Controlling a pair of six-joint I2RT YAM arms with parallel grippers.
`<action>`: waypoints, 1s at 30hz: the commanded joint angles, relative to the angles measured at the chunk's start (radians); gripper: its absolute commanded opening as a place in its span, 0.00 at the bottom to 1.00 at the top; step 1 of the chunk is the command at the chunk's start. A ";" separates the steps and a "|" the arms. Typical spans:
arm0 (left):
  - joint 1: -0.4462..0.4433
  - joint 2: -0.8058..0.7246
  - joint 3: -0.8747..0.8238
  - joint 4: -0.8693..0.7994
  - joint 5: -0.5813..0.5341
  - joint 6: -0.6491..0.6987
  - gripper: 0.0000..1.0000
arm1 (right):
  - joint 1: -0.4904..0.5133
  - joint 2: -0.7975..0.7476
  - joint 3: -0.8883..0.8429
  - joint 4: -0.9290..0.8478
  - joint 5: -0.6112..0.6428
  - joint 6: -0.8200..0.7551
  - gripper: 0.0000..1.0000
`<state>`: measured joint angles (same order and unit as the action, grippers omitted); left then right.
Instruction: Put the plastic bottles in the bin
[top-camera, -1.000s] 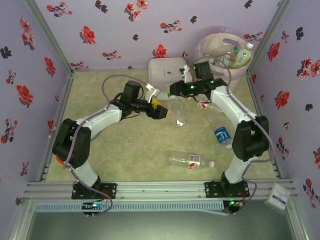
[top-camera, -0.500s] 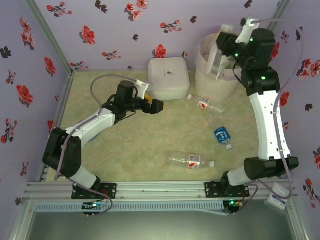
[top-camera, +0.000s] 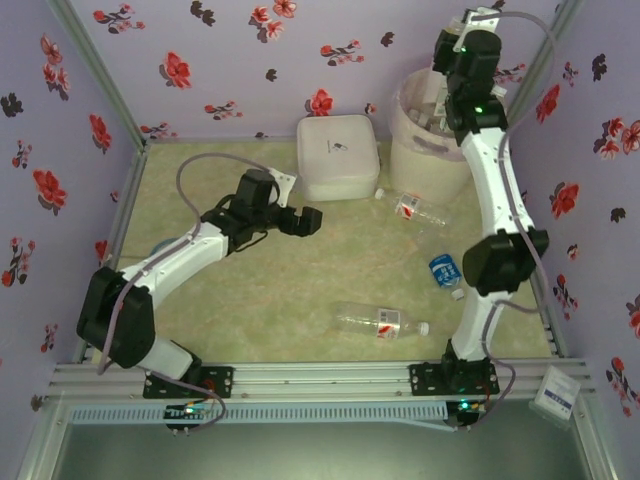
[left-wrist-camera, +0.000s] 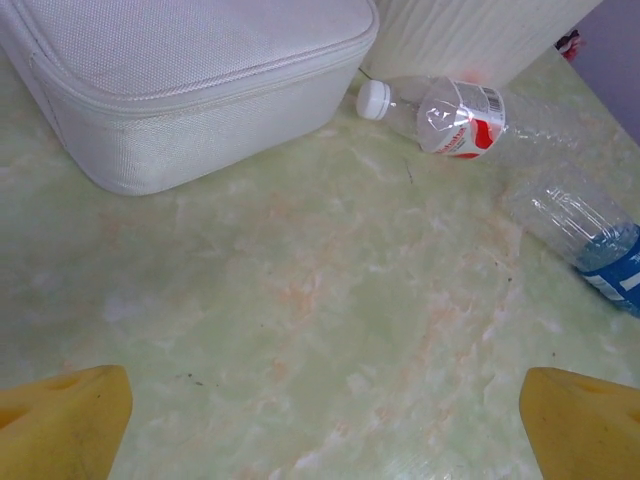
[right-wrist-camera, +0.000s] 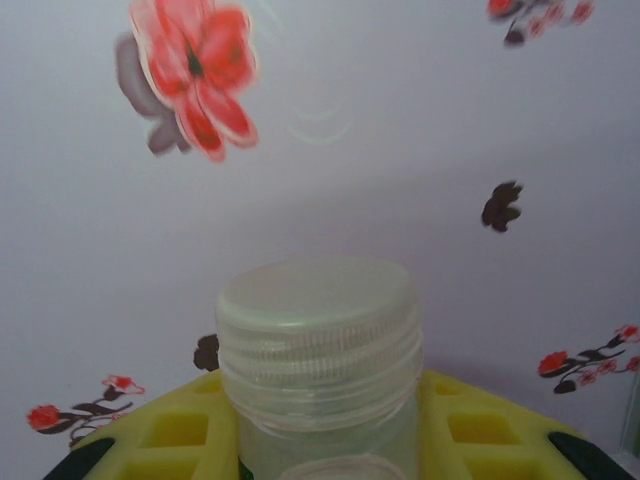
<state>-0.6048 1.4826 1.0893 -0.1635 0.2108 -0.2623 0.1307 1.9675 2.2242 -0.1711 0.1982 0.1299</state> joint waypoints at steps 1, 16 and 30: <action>-0.021 -0.030 0.038 -0.082 -0.049 0.067 0.98 | -0.008 0.078 0.120 -0.073 0.022 0.003 0.00; -0.035 -0.036 0.056 -0.138 0.001 0.145 0.93 | -0.035 0.208 0.243 -0.364 0.020 0.183 0.72; -0.069 -0.013 0.126 -0.256 0.037 0.302 0.91 | -0.070 0.163 0.229 -0.506 -0.081 0.173 0.64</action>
<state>-0.6559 1.4731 1.1629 -0.3489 0.2089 -0.0608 0.0547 2.1654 2.4630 -0.6025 0.1749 0.3016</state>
